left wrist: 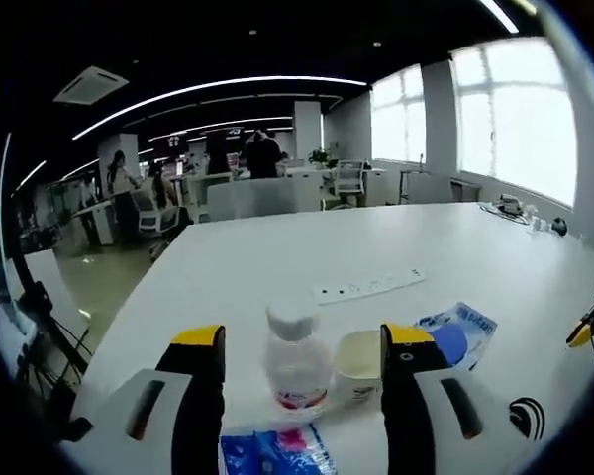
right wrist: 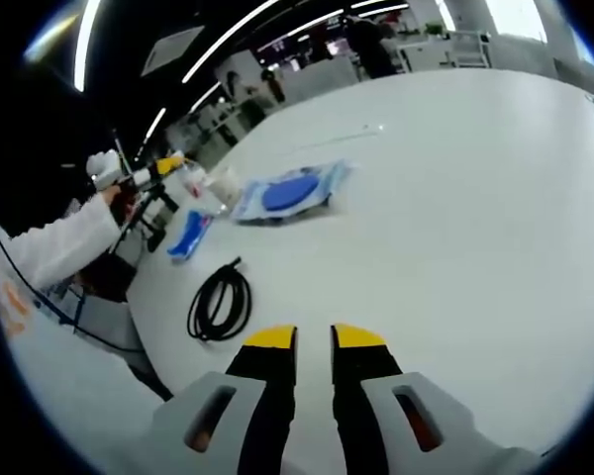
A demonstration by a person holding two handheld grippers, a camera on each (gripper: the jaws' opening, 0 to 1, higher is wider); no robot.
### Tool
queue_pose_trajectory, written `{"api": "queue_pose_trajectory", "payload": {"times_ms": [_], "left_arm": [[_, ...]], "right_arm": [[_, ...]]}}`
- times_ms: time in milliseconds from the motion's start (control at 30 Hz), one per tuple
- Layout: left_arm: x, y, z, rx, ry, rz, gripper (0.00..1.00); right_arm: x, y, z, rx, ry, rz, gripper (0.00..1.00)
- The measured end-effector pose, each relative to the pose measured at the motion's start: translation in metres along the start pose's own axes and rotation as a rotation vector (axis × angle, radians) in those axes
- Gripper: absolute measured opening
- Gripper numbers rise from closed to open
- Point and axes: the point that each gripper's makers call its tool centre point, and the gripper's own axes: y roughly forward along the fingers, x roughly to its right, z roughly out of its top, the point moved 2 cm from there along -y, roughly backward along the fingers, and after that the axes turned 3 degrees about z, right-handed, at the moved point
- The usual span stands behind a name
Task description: Arrange the tabletop items into an orderly group along one side of the table until the central work area is clear of visible clutter.
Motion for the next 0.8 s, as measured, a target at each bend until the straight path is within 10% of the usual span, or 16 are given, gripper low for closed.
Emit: {"api": "queue_pose_trajectory", "payload": {"times_ms": [133, 433, 800], "left_arm": [[0.008, -0.022, -0.009, -0.061, -0.112, 0.030, 0.60], [0.018, -0.065, -0.021, 0.001, -0.233, 0.111, 0.61], [0.061, -0.090, -0.063, -0.077, -0.373, 0.067, 0.59]], "right_arm": [[-0.001, 0.002, -0.001, -0.001, -0.003, 0.005, 0.13], [-0.008, 0.000, -0.011, -0.013, -0.016, 0.025, 0.14], [-0.004, 0.000, -0.016, -0.019, -0.010, 0.024, 0.15]]}}
